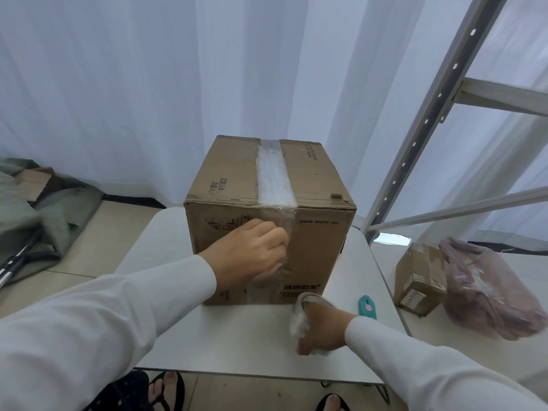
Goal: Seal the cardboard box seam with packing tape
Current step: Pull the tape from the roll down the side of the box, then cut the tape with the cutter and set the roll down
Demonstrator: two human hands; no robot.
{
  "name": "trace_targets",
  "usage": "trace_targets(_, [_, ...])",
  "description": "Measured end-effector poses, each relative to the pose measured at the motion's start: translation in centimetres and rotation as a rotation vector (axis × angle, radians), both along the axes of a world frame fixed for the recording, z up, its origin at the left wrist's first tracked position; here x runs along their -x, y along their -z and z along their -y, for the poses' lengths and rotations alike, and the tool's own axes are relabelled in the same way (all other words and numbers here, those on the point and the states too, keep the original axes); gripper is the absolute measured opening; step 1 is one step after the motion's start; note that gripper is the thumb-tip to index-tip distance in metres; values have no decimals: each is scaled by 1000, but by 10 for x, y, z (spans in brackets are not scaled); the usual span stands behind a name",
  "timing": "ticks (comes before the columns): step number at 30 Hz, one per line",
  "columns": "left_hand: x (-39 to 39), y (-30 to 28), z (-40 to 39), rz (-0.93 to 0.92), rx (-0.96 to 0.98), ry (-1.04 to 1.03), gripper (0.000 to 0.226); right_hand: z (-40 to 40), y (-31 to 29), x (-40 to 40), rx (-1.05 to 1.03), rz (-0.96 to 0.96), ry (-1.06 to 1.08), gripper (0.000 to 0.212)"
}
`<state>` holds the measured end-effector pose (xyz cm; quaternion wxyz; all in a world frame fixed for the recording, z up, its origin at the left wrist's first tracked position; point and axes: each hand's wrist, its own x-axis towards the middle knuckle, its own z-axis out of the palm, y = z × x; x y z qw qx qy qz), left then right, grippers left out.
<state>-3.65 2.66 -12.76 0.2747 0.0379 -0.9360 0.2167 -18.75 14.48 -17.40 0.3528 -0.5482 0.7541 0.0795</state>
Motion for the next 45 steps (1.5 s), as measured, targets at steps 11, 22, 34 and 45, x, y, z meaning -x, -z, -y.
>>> trace_targets(11, [3,-2,-8,81,1,-95,21,-6,18,-10,137,-142,-79,41])
trace_targets(22, [-12,0,6,156,-114,-253,37,18,-41,3,471,78,27,24])
trace_targets(34, [-17,8,-7,367,-407,-583,41,46,-32,-29,629,707,653,29])
trace_targets(45, [-19,4,-7,136,-570,-618,37,43,-28,-29,700,602,569,26])
